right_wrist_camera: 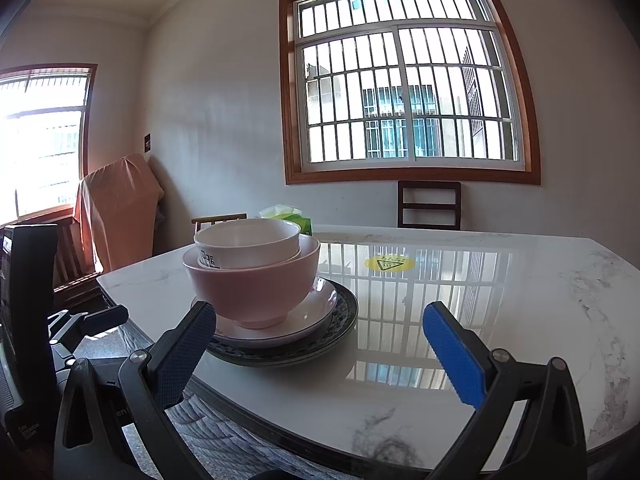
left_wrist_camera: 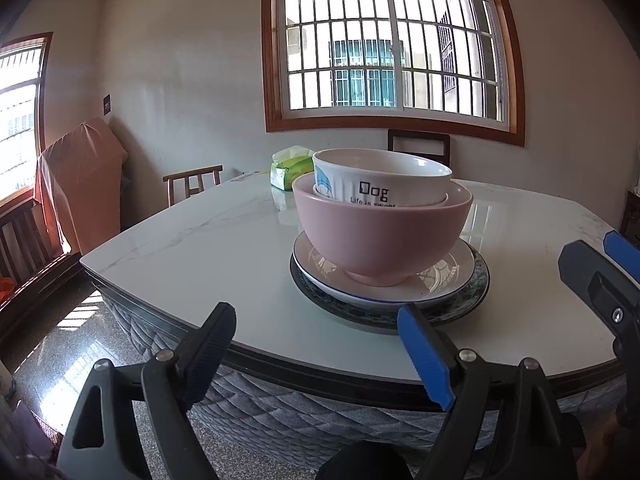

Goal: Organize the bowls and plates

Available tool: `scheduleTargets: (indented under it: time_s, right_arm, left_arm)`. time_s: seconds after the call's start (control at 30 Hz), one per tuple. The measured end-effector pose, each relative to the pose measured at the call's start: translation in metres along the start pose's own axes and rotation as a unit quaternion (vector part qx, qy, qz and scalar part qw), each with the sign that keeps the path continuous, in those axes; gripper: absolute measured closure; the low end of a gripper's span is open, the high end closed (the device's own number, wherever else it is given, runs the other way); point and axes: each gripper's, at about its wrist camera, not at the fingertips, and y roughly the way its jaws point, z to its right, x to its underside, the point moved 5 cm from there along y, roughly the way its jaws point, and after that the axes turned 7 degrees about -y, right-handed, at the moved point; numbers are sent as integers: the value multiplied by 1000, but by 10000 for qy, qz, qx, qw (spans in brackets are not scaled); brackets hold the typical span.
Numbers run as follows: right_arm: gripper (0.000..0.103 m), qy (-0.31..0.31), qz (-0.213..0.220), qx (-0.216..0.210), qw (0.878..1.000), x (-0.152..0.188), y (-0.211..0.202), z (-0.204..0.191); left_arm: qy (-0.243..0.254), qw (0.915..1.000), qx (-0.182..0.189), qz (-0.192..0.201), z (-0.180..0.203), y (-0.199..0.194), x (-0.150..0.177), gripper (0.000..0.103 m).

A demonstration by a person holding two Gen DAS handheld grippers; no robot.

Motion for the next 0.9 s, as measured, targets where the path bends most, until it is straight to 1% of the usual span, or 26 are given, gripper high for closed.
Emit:
scheduleTargets:
  time_s: [0.3, 0.9]
  right_arm:
    - [0, -8, -23, -19, 10000, 1, 0, -1]
    - [0, -21, -48, -73, 10000, 2, 2, -1]
  left_arm:
    - [13, 10000, -14, 44, 1, -1, -1, 18]
    - [-32, 10000, -55, -31, 0, 2, 1, 18]
